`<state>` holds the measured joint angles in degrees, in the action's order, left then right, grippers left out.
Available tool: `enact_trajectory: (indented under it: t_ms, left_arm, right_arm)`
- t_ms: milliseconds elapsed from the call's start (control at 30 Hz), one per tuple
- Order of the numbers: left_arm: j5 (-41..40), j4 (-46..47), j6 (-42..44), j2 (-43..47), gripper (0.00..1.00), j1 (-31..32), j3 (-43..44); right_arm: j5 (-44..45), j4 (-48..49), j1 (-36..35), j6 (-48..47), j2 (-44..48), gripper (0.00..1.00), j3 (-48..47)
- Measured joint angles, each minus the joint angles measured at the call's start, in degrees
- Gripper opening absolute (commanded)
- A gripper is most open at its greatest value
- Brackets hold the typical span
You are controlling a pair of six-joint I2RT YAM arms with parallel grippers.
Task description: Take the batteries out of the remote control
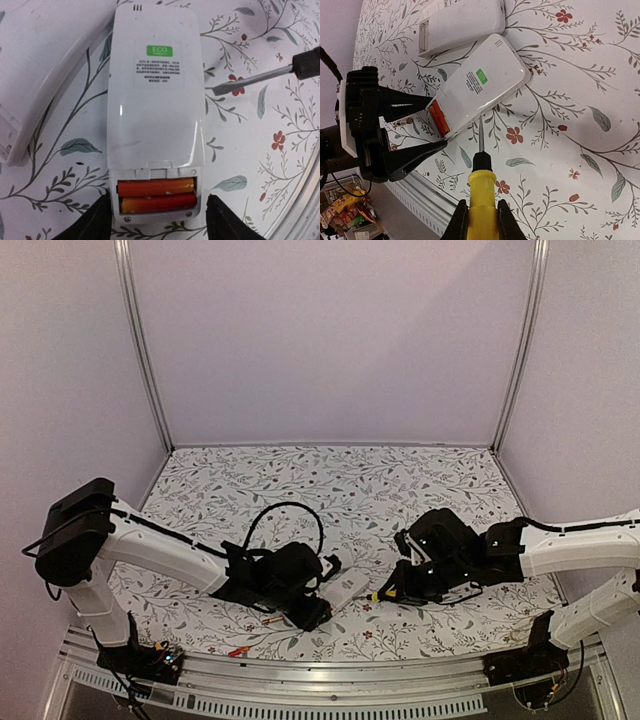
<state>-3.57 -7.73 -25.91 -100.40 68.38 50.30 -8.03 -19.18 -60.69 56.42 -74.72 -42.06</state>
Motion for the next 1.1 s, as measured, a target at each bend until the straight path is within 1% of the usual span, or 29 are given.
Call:
enact_trajectory:
  t_ms: [67,133,433,533,700,833,967,1100]
  left_arm:
    - [1.75,0.11,-1.51,0.11,0.74,-0.17,0.17]
    - [3.82,0.35,-2.58,0.28,0.75,-0.35,0.20]
    - [12.81,1.90,-6.10,0.39,0.75,-0.57,0.22]
    - [16.20,3.48,-6.56,0.39,0.75,-0.57,0.20]
    - [20.98,8.61,-6.69,0.39,0.75,-0.52,-0.42]
    - [22.45,10.78,-6.62,0.33,0.75,-0.52,-0.42]
    - [21.49,10.71,-6.16,1.11,0.78,-0.57,-0.61]
    - [19.50,7.98,-4.70,6.27,0.80,-2.03,-1.20]
  right_arm:
    - [0.44,-0.63,0.00,0.17,0.00,0.00,0.00]
    - [0.90,-1.01,0.00,0.57,0.00,0.00,0.00]
    - [3.04,-2.21,0.00,1.73,-0.26,0.00,0.00]
    - [3.10,-1.29,0.00,1.75,-1.20,0.00,0.00]
    - [2.49,2.54,0.00,0.02,-3.87,0.00,-0.04]
    - [0.63,5.40,0.02,-2.58,-7.34,0.00,-2.21]
    - [0.22,6.38,0.00,-5.25,-8.85,0.00,-4.44]
    - [1.09,4.63,0.00,-7.87,-7.61,0.00,-5.16]
